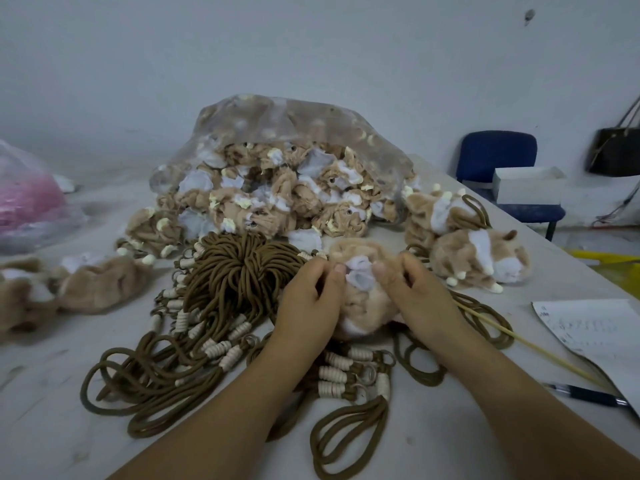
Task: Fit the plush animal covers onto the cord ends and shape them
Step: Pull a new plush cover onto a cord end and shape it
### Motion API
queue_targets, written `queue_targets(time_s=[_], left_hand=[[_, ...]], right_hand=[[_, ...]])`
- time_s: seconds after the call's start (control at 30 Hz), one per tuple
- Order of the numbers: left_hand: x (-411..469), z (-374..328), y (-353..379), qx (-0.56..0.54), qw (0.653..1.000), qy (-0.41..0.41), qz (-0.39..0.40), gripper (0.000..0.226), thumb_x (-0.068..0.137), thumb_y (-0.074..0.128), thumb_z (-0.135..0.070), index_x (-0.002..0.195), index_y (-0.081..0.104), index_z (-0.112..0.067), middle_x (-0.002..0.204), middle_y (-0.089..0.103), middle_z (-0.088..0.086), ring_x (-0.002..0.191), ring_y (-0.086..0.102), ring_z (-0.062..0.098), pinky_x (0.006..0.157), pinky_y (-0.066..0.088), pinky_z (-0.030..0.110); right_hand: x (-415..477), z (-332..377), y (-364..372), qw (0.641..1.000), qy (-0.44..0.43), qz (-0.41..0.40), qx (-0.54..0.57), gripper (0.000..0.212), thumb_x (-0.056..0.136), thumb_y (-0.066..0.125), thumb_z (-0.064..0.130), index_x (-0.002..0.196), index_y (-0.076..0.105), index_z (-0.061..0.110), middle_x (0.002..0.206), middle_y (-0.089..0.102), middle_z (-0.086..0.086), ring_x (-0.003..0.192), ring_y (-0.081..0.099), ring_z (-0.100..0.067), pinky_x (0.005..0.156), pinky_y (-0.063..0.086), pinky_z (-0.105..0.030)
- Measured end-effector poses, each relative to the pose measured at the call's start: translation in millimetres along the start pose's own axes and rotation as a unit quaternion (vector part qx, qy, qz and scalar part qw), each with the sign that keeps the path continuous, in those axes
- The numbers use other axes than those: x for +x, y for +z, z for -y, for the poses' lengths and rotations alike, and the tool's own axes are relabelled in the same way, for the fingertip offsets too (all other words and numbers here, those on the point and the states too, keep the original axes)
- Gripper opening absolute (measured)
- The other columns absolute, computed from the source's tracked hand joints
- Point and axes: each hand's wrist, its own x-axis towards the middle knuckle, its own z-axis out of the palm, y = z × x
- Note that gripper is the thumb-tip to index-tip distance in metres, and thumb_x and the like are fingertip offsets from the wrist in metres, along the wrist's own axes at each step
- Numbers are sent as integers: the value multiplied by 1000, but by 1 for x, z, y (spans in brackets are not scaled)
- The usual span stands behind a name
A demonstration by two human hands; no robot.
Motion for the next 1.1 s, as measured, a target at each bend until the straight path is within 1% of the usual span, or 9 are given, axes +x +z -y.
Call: queue_targets(time_s=[0.13,0.23,0.4,0.5,0.6,0.8,0.9,0.97,1.1], left_hand=[[1,-5,2,13,1000,21,-3,31,96,51,-31,71,49,-14,68,51,-4,61,48,8,57,39,23],[3,-6,0,-13,1000,-11,-5,31,93,50,-35,70,47,-14,63,48,-3,59,45,6,57,40,26],[7,-8,-4,-39,998,-45,12,31,94,49,-34,71,43,-13,59,43,-6,57,41,7,57,35,27],[5,-10,-2,-34,998,-50,22,31,96,51,-32,71,47,-14,59,46,-10,57,43,2,55,34,23],[8,-9,-3,-39,998,-43,19,33,97,50,-31,66,47,-20,59,46,-10,57,43,4,59,36,28],[10,-7,-6,-63,996,-60,25,38,95,51,-32,59,43,-25,56,43,-10,56,41,5,59,36,29],[9,-4,-3,-34,997,-55,42,36,98,50,-31,62,46,-27,58,46,-13,56,42,2,60,36,30],[7,-3,-1,-37,997,-53,51,33,96,50,-36,64,49,-30,60,50,-15,58,46,1,62,39,29],[2,-4,2,-72,992,-60,88,41,79,52,-67,78,53,-26,72,58,-14,68,56,-1,67,47,21]], right_hand=[[0,4,4,999,-1,-45,-14,46,86,46,57,73,43,13,68,52,-3,60,47,-7,52,39,-21],[0,7,5,997,-29,-65,-20,42,89,47,54,72,43,16,63,47,8,57,46,-3,50,37,-16],[2,8,3,996,-33,-81,-20,36,97,45,42,77,49,12,65,50,7,59,48,0,51,39,-12],[-1,10,0,997,-18,-80,-13,43,98,42,44,87,53,5,75,55,-6,68,52,-11,61,43,-28],[2,11,2,996,-36,-78,-26,42,99,39,45,83,52,8,73,55,-7,66,51,-17,61,42,-31],[1,10,3,996,-29,-84,-25,40,100,37,43,81,54,12,75,59,-4,68,54,-10,63,43,-29],[2,8,3,995,-41,-91,-15,40,100,37,44,81,55,13,72,58,-1,63,53,1,56,42,-14],[2,7,2,996,0,-86,18,42,100,35,44,90,58,10,81,62,-3,67,54,5,64,43,-10],[2,4,1,992,34,-54,107,41,100,34,46,97,64,19,96,70,-3,92,66,-13,86,52,-35]])
